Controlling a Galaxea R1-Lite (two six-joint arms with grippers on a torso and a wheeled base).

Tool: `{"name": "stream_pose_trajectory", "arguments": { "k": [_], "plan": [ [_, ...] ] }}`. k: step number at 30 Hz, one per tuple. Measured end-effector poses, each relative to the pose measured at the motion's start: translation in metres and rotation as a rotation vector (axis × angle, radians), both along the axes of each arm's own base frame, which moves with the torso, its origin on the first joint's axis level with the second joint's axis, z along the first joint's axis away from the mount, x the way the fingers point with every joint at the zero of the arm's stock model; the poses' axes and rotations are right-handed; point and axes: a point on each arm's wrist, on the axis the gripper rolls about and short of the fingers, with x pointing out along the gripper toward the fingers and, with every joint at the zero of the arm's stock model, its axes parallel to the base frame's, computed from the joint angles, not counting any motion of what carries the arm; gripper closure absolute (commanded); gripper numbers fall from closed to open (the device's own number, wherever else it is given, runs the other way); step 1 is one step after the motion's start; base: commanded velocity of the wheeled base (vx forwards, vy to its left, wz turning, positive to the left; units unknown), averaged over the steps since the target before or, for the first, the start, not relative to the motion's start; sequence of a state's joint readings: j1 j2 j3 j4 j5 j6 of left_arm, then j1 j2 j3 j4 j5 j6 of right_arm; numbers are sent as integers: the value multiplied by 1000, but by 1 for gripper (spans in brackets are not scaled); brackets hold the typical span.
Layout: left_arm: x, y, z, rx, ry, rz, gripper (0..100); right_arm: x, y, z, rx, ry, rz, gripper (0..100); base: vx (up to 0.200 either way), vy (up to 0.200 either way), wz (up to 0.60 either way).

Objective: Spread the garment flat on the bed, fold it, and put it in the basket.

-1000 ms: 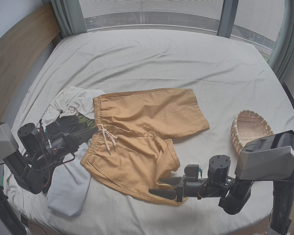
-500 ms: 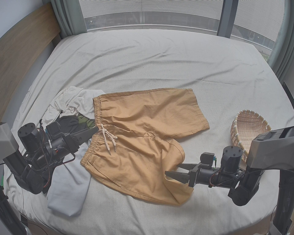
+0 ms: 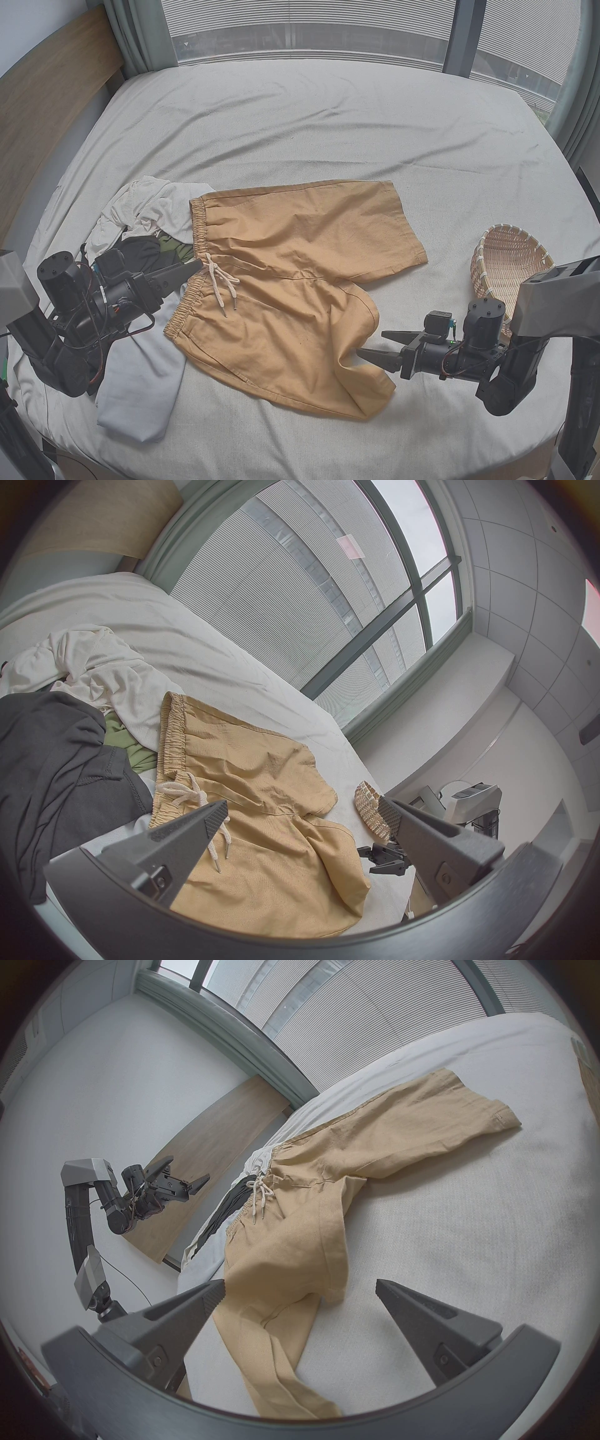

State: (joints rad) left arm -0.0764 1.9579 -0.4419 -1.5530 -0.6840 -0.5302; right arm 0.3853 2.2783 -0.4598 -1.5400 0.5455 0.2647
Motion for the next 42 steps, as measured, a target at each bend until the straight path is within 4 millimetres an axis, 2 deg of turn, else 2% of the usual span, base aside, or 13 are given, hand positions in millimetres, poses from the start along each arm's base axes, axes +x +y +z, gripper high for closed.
{"name": "stream_pose_trajectory", "arguments": {
  "k": [13,23,24,35,42],
  "plan": [
    [0,0,0,-2,1,0,0,20,12,-13,9,-25,13,0,0,0,0],
    [0,0,1,-2,1,1,0,19,27,-13,25,-28,57,0,0,0,0],
    [0,0,1,-2,0,1,0,18,28,-13,25,-27,57,100,0,0,0],
    [0,0,1,-3,-1,0,0,11,25,-15,11,-2,60,100,0,0,0],
    [0,0,1,-3,-2,0,0,0,15,-6,5,8,46,100,0,0,0]
  ]
}}
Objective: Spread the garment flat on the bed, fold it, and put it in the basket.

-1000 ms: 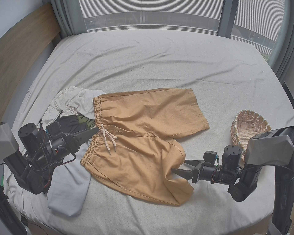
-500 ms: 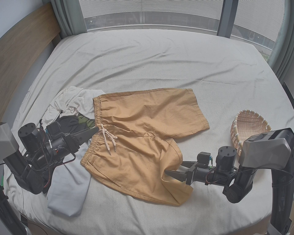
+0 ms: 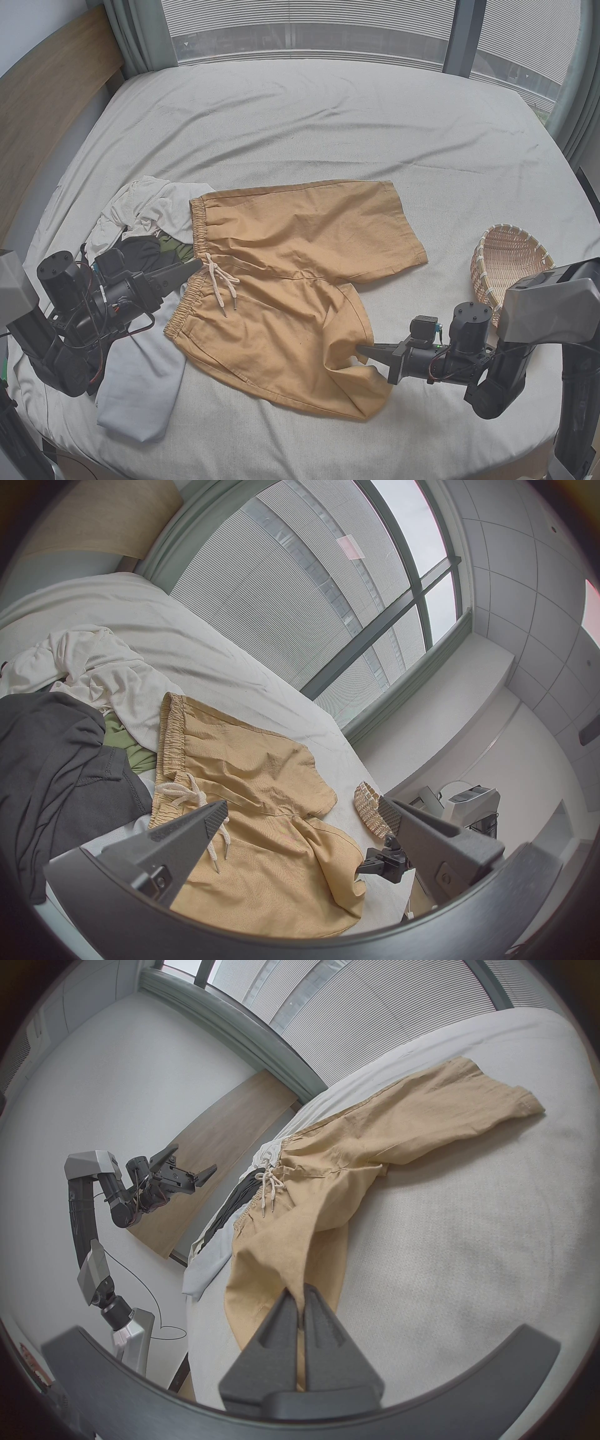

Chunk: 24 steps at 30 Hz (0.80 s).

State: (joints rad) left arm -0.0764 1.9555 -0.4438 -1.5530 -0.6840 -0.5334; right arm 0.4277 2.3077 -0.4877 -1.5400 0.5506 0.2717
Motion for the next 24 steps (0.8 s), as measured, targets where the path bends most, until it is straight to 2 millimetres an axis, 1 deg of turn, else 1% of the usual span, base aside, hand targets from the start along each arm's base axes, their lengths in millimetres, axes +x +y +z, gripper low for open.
{"name": "stream_pose_trajectory", "arguments": {
  "k": [9,18,24],
  "plan": [
    [0,-1,1,0,-5,-2,0,1,-28,13,3,-10,-88,100,0,0,0],
    [0,-3,1,1,-6,-11,0,12,-63,18,-2,-29,-224,100,0,0,0],
    [0,-4,1,1,-5,-14,0,19,-81,19,-4,-42,-285,100,0,0,0]
  ]
}}
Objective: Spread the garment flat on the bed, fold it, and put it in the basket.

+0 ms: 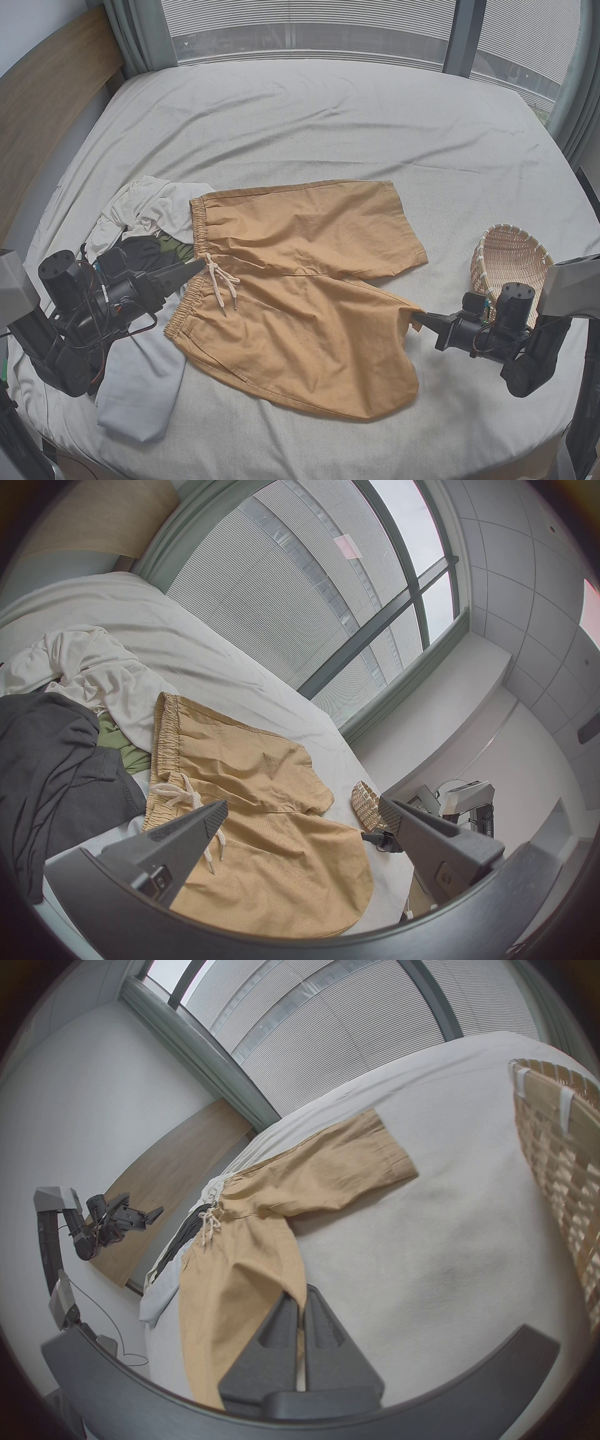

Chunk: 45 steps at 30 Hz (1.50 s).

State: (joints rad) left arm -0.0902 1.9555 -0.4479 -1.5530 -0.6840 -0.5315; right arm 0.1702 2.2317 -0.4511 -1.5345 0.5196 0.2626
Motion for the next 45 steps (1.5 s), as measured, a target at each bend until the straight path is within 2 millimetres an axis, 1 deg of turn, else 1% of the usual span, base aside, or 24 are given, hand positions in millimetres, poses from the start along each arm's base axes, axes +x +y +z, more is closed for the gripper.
{"name": "stream_pose_trajectory", "arguments": {
  "k": [4,9,27,32,33,38,42,45],
  "plan": [
    [0,0,0,1,0,-1,0,7,-7,3,3,-19,-25,100,0,0,0],
    [0,-1,0,1,0,-2,0,16,-11,6,6,-43,-40,100,0,0,0],
    [1,-1,0,2,-5,-2,0,50,-11,11,12,-88,-56,100,0,0,0],
    [1,-1,0,2,-7,-2,0,56,-11,11,13,-104,-58,100,0,0,0],
    [1,-1,0,3,-7,-2,0,57,-11,11,13,-105,-58,0,0,0,0],
    [1,-1,1,2,-8,-2,0,62,-10,16,12,-137,-92,0,0,0,0],
    [2,-1,1,3,-7,-2,0,63,-5,21,12,-159,-103,0,0,0,0],
    [1,-1,1,3,-9,-2,0,62,0,29,15,-179,-108,0,0,0,0]
  ]
}}
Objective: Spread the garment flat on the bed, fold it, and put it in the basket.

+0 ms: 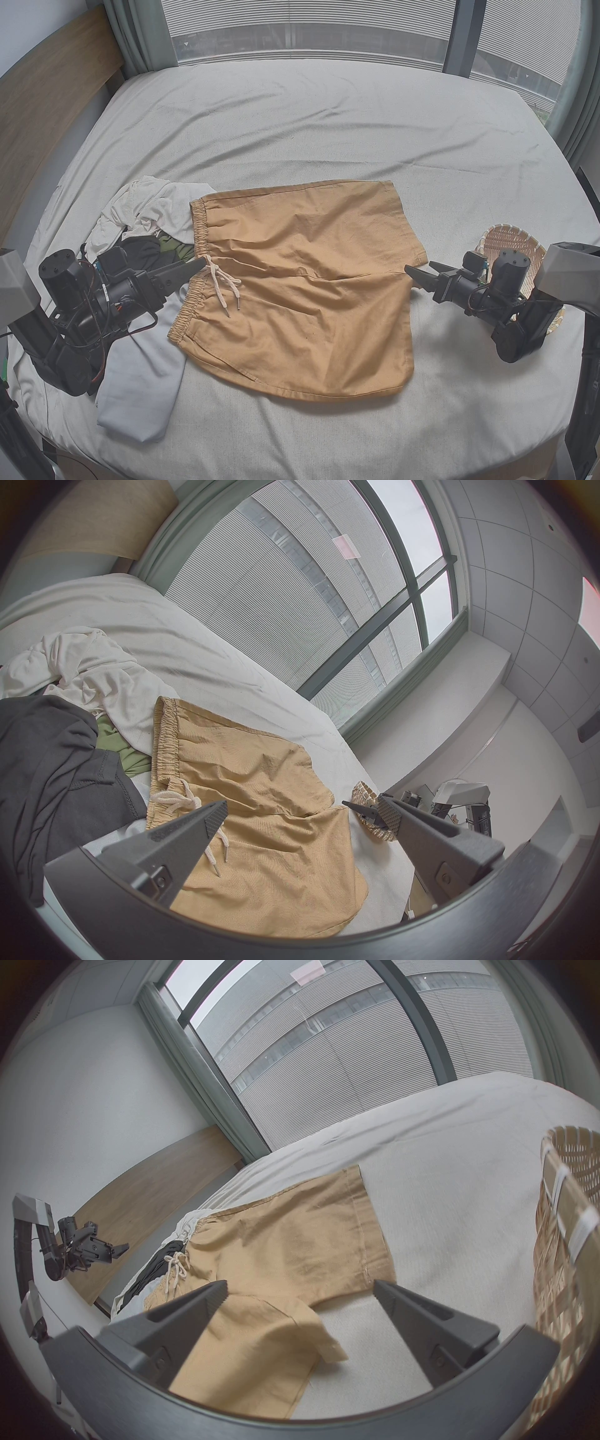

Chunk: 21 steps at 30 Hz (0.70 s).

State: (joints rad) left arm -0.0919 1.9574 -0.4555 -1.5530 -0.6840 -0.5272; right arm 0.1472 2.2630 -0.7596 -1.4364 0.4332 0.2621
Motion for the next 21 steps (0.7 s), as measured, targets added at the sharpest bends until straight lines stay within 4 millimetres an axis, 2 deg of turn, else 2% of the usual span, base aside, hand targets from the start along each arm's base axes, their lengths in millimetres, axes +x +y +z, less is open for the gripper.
{"name": "stream_pose_trajectory", "arguments": {
  "k": [9,14,21],
  "plan": [
    [0,0,1,0,-5,0,0,-10,12,12,4,-22,-2,0,0,0,0],
    [0,0,2,-1,-7,0,0,-28,18,7,-5,28,24,0,0,0,0],
    [0,0,2,-1,-7,0,0,-66,17,-7,-30,133,35,0,0,0,0]
  ]
}}
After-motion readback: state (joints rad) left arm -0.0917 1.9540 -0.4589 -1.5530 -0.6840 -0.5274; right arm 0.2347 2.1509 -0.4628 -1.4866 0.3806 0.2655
